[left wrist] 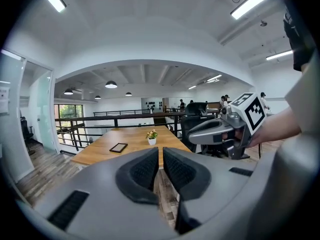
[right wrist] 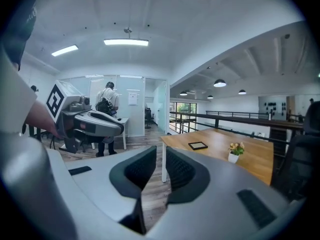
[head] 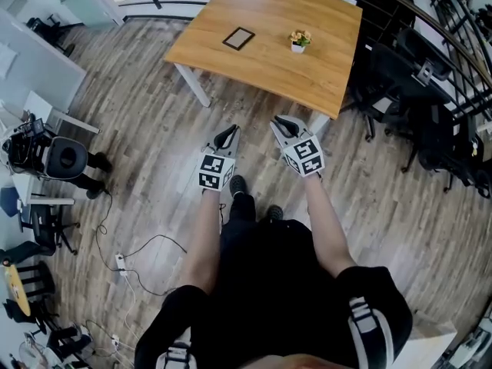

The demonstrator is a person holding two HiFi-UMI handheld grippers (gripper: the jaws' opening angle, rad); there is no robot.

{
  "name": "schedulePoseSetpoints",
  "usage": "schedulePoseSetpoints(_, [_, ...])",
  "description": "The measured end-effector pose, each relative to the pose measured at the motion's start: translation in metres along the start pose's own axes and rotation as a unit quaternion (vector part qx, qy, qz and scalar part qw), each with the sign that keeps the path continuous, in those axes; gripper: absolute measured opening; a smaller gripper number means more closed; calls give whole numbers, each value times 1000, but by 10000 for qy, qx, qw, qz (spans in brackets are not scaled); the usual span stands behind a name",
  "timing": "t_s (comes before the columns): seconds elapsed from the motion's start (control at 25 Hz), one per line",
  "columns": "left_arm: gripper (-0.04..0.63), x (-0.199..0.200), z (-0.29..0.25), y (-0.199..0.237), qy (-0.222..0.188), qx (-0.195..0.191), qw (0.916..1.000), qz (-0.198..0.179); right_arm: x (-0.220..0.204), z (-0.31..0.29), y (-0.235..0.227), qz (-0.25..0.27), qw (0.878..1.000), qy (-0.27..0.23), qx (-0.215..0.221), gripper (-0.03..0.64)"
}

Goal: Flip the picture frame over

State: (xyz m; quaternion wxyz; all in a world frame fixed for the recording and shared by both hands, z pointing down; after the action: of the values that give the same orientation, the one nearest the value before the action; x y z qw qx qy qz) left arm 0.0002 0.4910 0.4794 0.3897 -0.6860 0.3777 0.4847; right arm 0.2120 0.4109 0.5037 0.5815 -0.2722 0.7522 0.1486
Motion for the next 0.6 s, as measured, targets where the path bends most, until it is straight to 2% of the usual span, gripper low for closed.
schedulePoseSetpoints(0.12, [28, -2, -1, -3, 15, 36, 10000, 7, -4, 0, -1, -7, 10000, 53, 2, 103])
schedulePoseSetpoints(0.28, [28, -2, 2, -2, 56, 65, 10000, -26, -4, 0, -1, -268, 9996, 37, 116, 162])
schedulePoseSetpoints(0.6, [41, -8, 4, 5, 72, 172, 9998, 92, -8, -5, 1, -333, 9993, 25, 147, 232])
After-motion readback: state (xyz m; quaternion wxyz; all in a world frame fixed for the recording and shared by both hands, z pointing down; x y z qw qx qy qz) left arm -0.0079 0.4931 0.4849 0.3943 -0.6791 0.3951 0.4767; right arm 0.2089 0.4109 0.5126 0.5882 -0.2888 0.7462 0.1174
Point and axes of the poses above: the fingertips, and each gripper's own axes: z backward along the fingers, y to its left, x out of its top, the point moved 10 cm from there along z, backward along the fingers, and after that the axes turned 9 degrees about -z, right-handed, at the moved point
